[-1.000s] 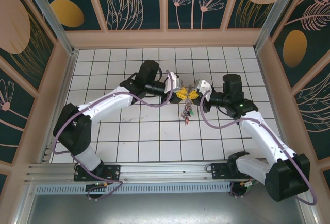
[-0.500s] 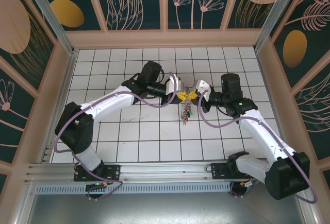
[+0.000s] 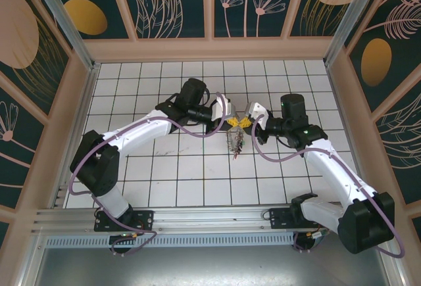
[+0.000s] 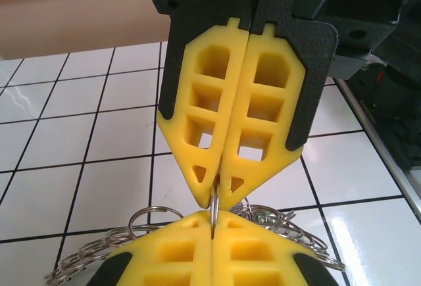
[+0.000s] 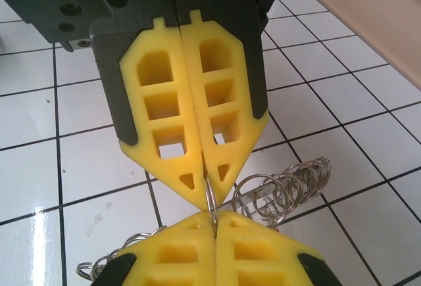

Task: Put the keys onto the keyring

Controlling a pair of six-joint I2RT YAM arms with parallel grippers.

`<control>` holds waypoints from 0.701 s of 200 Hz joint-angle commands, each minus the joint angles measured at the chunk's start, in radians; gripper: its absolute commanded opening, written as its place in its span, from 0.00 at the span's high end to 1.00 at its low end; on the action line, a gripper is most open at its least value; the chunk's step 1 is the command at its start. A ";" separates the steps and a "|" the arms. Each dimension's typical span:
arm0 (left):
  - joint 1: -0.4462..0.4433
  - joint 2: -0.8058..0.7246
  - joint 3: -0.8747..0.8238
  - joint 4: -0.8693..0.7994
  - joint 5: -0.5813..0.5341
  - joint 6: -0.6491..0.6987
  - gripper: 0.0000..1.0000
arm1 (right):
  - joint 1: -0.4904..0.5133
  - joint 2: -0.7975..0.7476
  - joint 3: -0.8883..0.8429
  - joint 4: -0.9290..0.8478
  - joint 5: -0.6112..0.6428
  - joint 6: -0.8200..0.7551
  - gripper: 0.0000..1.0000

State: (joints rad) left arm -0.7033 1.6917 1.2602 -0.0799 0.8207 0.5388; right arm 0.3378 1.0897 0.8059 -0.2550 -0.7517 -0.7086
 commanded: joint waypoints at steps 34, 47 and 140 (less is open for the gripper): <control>-0.003 -0.050 -0.088 0.227 0.108 -0.098 1.00 | 0.004 -0.028 0.008 0.039 -0.034 -0.040 0.94; 0.000 -0.057 -0.119 0.327 0.159 -0.161 1.00 | -0.007 -0.035 -0.010 0.065 -0.067 -0.035 0.92; 0.005 -0.043 -0.197 0.710 0.300 -0.410 1.00 | -0.067 -0.047 -0.051 0.169 -0.218 0.020 0.89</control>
State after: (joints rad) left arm -0.6849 1.6707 1.0702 0.4530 1.0027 0.1997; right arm 0.2760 1.0431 0.7723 -0.1524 -0.9302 -0.6975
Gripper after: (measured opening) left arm 0.065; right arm 0.120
